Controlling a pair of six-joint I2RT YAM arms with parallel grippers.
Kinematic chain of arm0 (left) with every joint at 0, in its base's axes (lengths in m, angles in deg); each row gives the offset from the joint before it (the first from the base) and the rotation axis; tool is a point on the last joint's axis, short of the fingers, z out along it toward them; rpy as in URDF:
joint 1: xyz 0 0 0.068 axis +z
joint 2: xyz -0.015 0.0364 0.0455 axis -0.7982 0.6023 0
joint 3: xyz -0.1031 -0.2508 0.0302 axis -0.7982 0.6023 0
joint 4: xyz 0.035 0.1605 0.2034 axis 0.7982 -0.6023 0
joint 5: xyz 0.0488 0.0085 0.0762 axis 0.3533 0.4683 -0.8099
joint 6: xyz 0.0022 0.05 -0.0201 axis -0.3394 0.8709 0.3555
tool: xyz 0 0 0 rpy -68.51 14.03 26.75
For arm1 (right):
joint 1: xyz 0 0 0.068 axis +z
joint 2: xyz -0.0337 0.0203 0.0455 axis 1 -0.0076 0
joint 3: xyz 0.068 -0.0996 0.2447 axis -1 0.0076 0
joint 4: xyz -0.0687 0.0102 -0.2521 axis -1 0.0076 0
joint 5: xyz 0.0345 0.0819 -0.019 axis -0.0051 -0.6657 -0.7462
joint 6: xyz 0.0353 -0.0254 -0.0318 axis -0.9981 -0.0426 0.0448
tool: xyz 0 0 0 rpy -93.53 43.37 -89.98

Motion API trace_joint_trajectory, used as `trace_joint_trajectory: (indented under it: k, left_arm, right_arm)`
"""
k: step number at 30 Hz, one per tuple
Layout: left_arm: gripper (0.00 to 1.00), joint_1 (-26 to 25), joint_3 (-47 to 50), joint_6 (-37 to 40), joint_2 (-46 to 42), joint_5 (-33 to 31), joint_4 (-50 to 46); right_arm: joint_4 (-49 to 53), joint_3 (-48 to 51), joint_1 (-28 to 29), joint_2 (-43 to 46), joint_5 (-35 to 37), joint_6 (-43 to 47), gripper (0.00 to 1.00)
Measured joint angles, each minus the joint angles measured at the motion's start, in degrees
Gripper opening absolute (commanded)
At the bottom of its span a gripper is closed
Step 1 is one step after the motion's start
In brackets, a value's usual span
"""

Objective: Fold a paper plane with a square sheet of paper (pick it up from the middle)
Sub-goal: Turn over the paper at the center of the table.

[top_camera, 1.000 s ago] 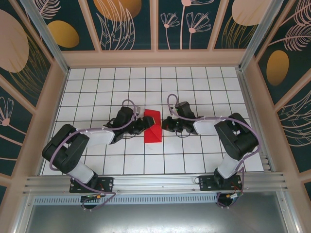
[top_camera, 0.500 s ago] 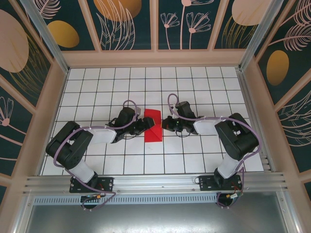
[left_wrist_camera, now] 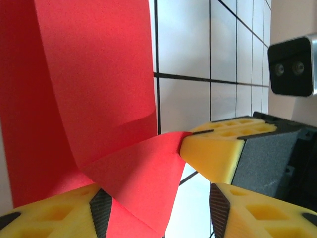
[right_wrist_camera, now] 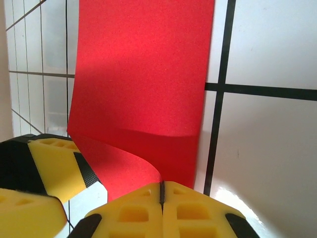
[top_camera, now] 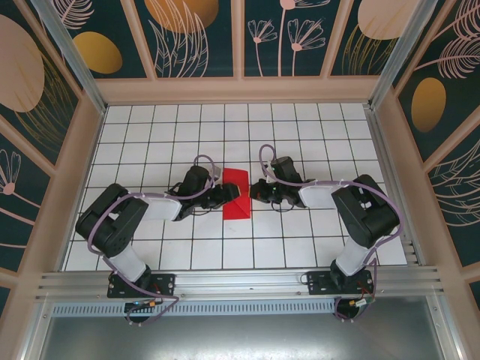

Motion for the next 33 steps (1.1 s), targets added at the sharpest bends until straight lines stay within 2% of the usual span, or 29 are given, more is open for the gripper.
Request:
trace_joint_trajectory:
  k: [4,8,13,16,22,26,33]
  left_arm:
    - [0.44,0.0,-0.2,2.5,0.9,1.3,0.8]
    - [0.35,0.0,-0.5,4.6,1.7,1.7,2.2]
    - [0.25,0.0,-1.0,5.8,5.0,2.5,5.0]
    - [0.17,0.0,-1.0,6.4,6.5,2.6,6.1]
    - [0.08,0.0,-3.2,9.3,6.4,1.9,4.7]
    - [0.07,0.0,-4.6,12.4,1.6,-1.1,-2.5]
    - [0.08,0.0,-14.8,20.2,-11.8,-14.3,-26.3]
  right_arm:
    - [0.0,0.0,-0.2,0.9,0.0,-0.9,0.17]
    - [0.9,0.1,-0.4,4.5,1.5,-3.0,0.40]
    - [2.6,0.7,-0.8,12.8,6.5,-6.8,0.59]
    - [5.1,0.6,-0.9,17.3,10.5,-7.9,0.67]
    - [10.5,0.5,-0.9,22.2,16.6,-9.0,0.85]
    - [12.7,1.5,-0.9,27.7,20.1,-9.4,0.99]
    - [15.3,3.8,-0.9,36.7,24.6,-9.8,0.99]
